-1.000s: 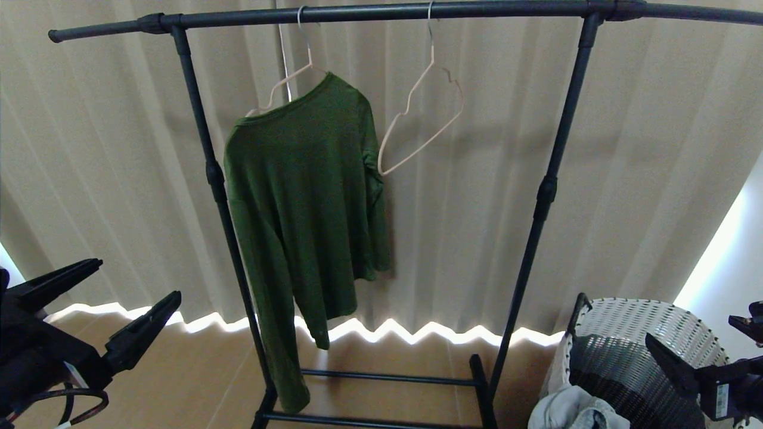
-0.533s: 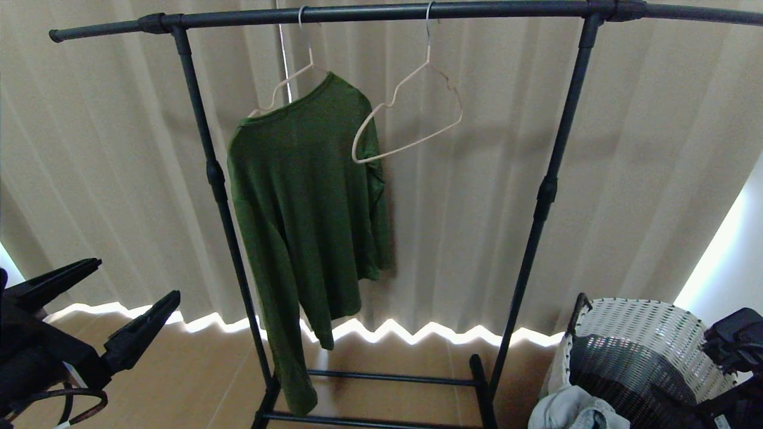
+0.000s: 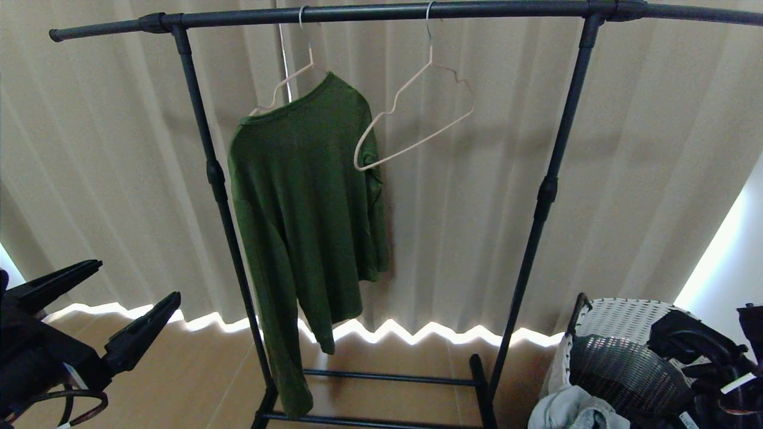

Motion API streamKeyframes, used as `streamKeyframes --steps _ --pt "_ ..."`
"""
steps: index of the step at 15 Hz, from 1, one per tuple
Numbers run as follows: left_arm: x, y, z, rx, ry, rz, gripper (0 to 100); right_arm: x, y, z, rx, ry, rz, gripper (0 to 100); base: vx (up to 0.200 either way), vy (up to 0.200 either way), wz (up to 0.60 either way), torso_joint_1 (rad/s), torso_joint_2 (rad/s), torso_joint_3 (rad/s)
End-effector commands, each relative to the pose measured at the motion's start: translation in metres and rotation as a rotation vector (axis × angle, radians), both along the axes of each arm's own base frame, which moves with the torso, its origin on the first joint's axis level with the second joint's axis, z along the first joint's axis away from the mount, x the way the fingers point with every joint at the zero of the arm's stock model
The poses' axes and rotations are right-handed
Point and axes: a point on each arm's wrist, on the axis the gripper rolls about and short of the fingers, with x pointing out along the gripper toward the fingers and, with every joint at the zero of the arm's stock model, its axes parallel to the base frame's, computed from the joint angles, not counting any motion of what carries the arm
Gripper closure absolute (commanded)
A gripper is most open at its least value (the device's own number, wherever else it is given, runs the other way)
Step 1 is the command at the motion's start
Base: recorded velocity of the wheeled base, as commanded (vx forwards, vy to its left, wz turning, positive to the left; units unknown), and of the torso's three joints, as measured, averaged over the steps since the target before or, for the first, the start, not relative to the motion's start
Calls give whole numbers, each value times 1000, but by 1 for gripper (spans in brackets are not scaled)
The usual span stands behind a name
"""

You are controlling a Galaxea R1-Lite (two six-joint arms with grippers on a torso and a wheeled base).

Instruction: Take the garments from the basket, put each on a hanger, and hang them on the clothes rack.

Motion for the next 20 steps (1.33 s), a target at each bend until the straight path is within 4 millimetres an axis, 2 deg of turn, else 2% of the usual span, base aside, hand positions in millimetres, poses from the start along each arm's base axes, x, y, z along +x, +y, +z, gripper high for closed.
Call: streamKeyframes --steps 1,4,6,10,17,18,20 --pt "0 0 0 0 0 0 0 13 2 -22 -33 141 35 0 0 0 0 0 0 0" --pt "0 0 0 0 0 0 0 19 3 -33 -45 202 46 0 0 0 0 0 0 0" --pt "0 0 0 0 0 0 0 31 5 -53 -49 241 48 0 0 0 0 0 0 0" --pt "0 0 0 0 0 0 0 49 6 -81 -56 238 42 0 0 0 0 0 0 0" --pt "2 0 -1 -2 10 -1 0 63 2 -101 -87 228 1 0 0 0 0 0 0 0" --pt "2 0 -2 0 12 -1 0 65 -1 -102 -96 225 -17 100 0 0 0 0 0 0" --pt "2 0 -1 -2 10 0 0 65 -3 -102 -109 226 -6 100 0 0 0 0 0 0"
